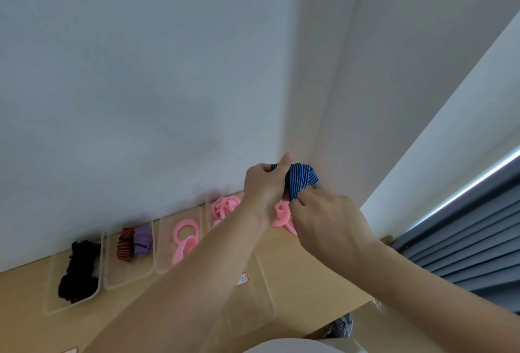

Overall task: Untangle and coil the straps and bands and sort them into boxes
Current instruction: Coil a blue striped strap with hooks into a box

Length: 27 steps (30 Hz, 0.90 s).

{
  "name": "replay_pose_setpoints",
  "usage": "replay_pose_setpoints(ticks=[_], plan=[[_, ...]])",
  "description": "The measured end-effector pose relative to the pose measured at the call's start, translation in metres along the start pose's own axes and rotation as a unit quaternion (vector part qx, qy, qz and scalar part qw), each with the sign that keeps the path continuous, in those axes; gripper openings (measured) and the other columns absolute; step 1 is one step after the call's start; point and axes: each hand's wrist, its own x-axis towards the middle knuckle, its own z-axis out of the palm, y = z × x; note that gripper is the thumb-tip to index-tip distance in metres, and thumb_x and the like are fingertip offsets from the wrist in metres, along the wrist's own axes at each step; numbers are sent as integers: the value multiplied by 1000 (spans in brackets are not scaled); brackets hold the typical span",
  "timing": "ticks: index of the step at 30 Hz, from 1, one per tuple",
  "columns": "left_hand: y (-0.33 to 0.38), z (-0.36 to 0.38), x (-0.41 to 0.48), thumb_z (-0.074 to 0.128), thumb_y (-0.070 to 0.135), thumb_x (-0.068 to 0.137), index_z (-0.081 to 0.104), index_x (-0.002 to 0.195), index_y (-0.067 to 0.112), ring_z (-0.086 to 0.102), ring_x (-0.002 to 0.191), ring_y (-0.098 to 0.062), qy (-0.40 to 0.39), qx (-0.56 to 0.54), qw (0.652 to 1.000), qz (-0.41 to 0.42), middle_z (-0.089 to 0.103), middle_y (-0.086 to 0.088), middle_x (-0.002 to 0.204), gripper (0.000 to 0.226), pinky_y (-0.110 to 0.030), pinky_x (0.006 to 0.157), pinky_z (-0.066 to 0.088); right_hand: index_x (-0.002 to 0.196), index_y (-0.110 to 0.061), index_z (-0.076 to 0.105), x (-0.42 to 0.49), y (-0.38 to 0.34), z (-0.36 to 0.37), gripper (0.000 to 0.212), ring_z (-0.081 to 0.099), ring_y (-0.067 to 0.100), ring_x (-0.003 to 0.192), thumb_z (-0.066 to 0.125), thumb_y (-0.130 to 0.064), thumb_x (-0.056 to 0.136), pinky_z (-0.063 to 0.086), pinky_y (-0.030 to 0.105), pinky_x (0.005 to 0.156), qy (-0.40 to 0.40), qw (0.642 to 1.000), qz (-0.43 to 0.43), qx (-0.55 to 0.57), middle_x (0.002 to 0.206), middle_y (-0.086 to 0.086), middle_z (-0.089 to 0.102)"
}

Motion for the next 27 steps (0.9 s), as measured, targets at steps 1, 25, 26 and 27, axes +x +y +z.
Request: replay_pose_setpoints(ticks=[1,25,26,27], plan=[[5,0,0,70,33,95,57,83,4,59,68,-26,-2,-23,1000,-13,58,-15,79,34,-36,64,52,57,-18,45,-2,0,4,30,36,20,43,70,-3,61,20,24,35,16,1000,12,6,56,1,44],[30,10,-34,50,20,107,72,100,8,69,73,-21,11,-49,972,230,72,-16,93,26,-32,58,56,78,-6,76,22,-12,-16,78,53,14,63,44,-76,89,40,24,60,-103,140,430,886,77,4,62],[28,11,-37,50,20,107,72,101,11,70,75,-21,11,-39,969,244,73,-14,95,25,-32,60,57,79,-6,76,27,-8,-15,71,52,14,64,48,-71,91,41,24,65,-77,106,427,895,76,3,60],[27,12,-39,50,20,107,73,101,12,70,77,-19,11,-35,967,253,74,-13,96,25,-31,61,57,83,-7,74,31,-4,-14,59,53,14,65,53,-62,94,41,25,70,-49,79,427,900,75,2,60]])
